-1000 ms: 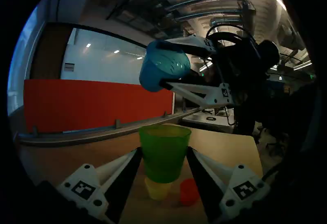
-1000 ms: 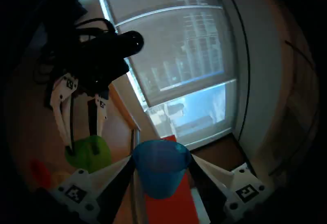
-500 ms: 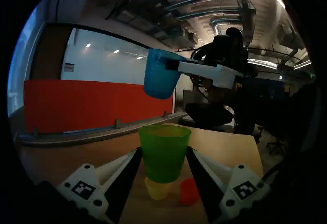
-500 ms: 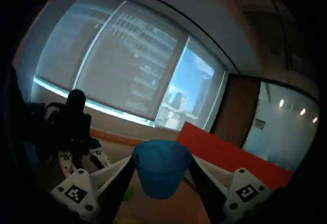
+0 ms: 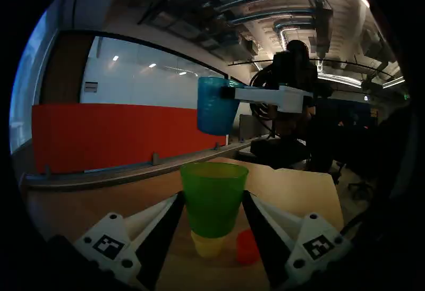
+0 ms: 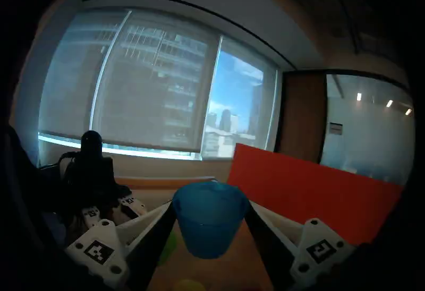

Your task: Pour water

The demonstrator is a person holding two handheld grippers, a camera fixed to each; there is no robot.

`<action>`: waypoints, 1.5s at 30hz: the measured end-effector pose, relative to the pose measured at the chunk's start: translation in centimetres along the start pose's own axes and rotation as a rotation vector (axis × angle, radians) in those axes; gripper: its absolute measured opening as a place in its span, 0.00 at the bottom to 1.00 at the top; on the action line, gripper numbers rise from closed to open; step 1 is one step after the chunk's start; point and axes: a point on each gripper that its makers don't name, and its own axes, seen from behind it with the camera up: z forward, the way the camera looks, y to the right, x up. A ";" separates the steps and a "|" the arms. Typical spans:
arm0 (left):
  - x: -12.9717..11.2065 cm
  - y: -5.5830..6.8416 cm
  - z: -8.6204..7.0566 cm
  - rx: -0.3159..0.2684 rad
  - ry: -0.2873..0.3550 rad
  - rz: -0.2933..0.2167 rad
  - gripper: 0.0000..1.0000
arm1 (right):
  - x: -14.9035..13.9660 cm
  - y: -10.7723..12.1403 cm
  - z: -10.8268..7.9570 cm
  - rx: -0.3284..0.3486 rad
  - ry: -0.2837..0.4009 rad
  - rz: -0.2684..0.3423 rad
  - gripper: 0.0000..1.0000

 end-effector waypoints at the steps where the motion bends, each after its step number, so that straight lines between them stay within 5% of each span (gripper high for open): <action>1: -0.1 -0.1 0.0 0.001 -0.002 -0.001 0.79 | -0.3 0.1 -0.2 -0.003 -0.005 0.004 0.90; 12: -1.7 -0.9 -0.2 0.014 -0.044 0.000 0.79 | -4.0 1.6 -3.0 -0.041 -0.068 0.054 0.90; 30: -4.7 -1.6 -0.2 0.018 -0.143 0.017 0.79 | -14.0 3.1 -6.6 -0.074 -0.242 0.134 0.90; 45: -8.2 -2.1 -0.5 0.022 -0.244 0.026 0.79 | -20.1 3.0 -8.5 -0.066 -0.368 0.137 0.90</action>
